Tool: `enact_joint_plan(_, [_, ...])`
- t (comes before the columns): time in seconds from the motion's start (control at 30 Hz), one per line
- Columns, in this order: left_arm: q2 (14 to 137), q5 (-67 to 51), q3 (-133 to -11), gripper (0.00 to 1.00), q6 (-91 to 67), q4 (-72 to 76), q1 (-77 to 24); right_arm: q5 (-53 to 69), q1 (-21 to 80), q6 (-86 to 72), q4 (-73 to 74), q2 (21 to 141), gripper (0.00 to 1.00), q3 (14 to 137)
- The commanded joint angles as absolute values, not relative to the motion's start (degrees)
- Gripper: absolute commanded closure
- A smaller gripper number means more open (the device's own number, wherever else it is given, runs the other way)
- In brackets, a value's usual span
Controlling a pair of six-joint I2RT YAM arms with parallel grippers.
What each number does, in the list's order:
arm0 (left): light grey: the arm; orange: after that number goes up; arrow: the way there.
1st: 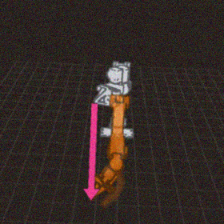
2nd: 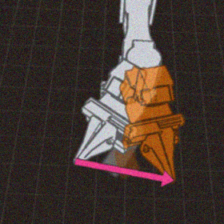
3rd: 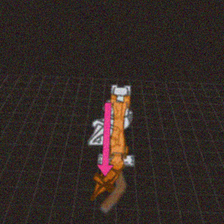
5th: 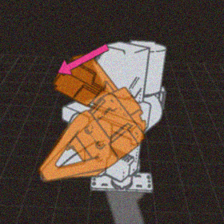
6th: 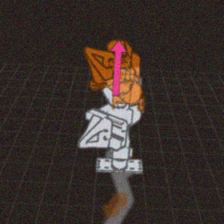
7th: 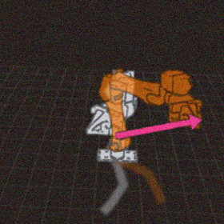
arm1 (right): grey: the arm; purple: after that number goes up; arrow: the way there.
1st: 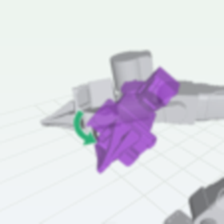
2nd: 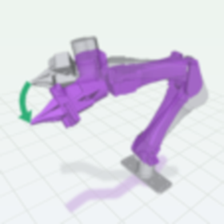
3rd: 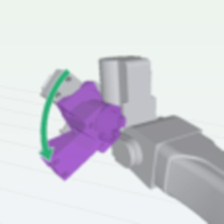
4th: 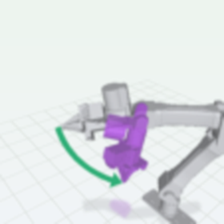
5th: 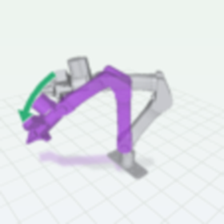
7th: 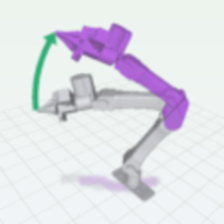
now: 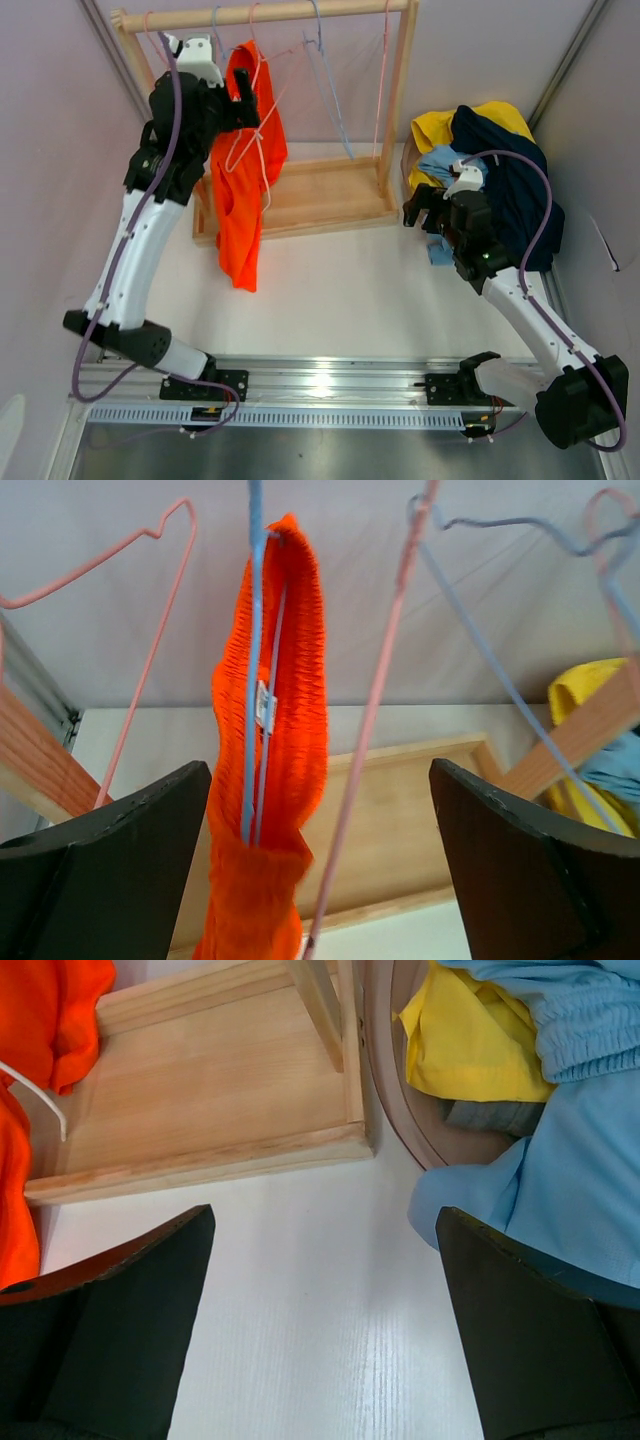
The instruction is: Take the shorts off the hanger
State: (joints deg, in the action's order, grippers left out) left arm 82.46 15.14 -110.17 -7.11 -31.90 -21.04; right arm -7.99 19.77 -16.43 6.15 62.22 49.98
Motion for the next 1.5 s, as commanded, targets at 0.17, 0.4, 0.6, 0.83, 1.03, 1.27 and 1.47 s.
enact_joint_plan(0.17, [91.4, 12.74, -123.13, 0.05, -8.7, -33.66, -15.82, -9.84, 20.04, -14.5, 5.45, 59.94, 0.01, 47.99])
enact_joint_plan(0.4, [91.67, 11.25, -121.03, 0.2, -9.76, -32.08, -13.98, -9.14, 19.95, -14.68, 4.57, 61.43, 0.0, 47.99])
enact_joint_plan(0.6, [91.76, 11.07, -116.81, 0.41, -10.02, -30.59, -13.8, -9.58, 19.95, -14.5, 4.48, 61.79, 0.01, 47.64])
enact_joint_plan(0.83, [95.0, 10.63, -119.08, 0.84, -9.93, -32.78, -13.62, -9.76, 19.86, -14.33, 4.57, 61.79, 0.01, 47.29])
enact_joint_plan(1.03, [95.46, 11.25, -123.48, 1.0, -9.93, -35.07, -13.54, -9.49, 19.86, -14.41, 4.83, 61.79, 0.01, 47.11])
enact_joint_plan(1.27, [92.82, 12.21, -135.24, 1.0, -7.22, -40.42, -14.68, -8.62, 19.95, -15.12, 3.43, 62.31, 0.01, 46.58])
enact_joint_plan(1.47, [88.17, 11.61, -139.05, 1.0, -6.06, -43.6, -15.73, -6.95, 20.21, -15.73, 2.55, 62.67, 0.01, 46.67])
